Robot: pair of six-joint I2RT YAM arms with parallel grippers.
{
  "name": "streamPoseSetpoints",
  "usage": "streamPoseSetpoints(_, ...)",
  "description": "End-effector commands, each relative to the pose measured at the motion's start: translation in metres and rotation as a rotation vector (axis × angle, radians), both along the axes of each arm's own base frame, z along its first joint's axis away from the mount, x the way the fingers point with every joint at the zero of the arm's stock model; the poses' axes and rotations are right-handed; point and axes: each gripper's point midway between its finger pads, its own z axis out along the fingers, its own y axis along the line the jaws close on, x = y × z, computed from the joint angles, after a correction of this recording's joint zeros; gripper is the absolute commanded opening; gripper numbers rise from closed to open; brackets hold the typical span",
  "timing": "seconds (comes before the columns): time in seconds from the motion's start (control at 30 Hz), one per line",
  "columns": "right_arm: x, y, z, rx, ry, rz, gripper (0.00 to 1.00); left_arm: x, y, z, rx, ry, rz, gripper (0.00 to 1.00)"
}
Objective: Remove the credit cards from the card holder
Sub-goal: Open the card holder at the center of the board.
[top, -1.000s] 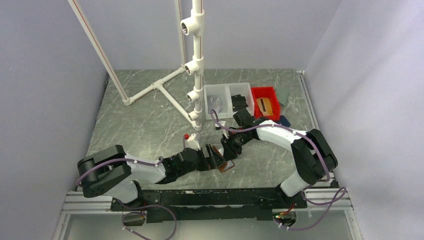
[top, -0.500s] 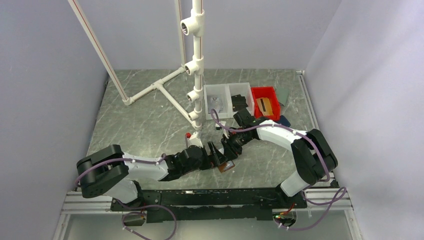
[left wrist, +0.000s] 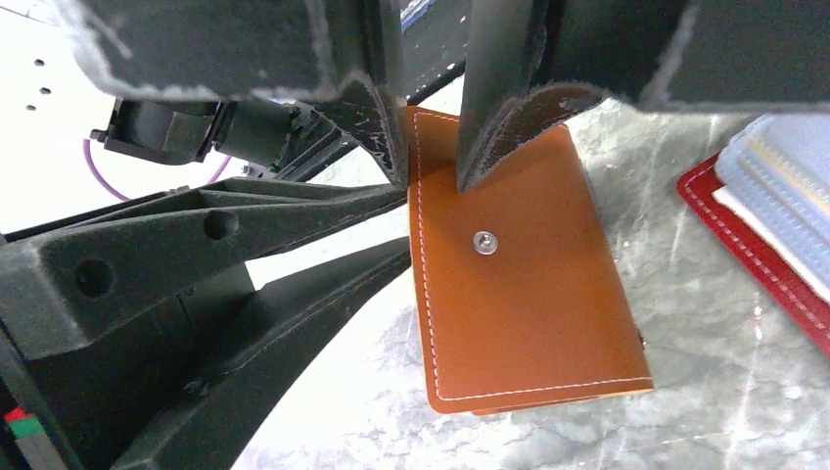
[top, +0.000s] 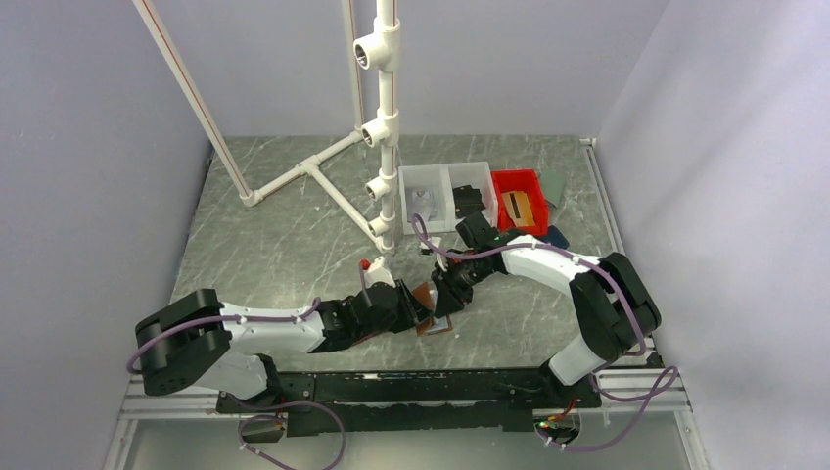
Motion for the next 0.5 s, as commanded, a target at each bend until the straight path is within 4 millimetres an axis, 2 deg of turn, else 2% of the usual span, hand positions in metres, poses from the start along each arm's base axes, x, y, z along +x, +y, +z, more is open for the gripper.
streamPoseSetpoints(0.0, 0.006, 0.007, 0.009, 0.022, -0.031, 0.003, 0.27, -0.003, 0.037, -0.031, 0.178, 0.031, 0.038, 0.28)
streamPoseSetpoints(0.1, 0.009, 0.006, 0.005, 0.0, -0.045, -0.007, 0.28, -0.008, 0.047, -0.033, 0.187, 0.038, 0.04, 0.28)
streamPoseSetpoints(0.27, 0.01, 0.007, 0.001, -0.022, -0.046, -0.012, 0.28, -0.01, 0.067, -0.036, 0.195, 0.036, 0.082, 0.17)
streamPoseSetpoints(0.43, 0.013, 0.006, 0.001, -0.03, -0.066, -0.02, 0.28, -0.012, 0.089, -0.04, 0.233, 0.046, 0.117, 0.16)
streamPoseSetpoints(0.47, 0.014, 0.005, 0.001, -0.032, -0.07, -0.021, 0.28, -0.012, 0.091, -0.04, 0.232, 0.045, 0.117, 0.13)
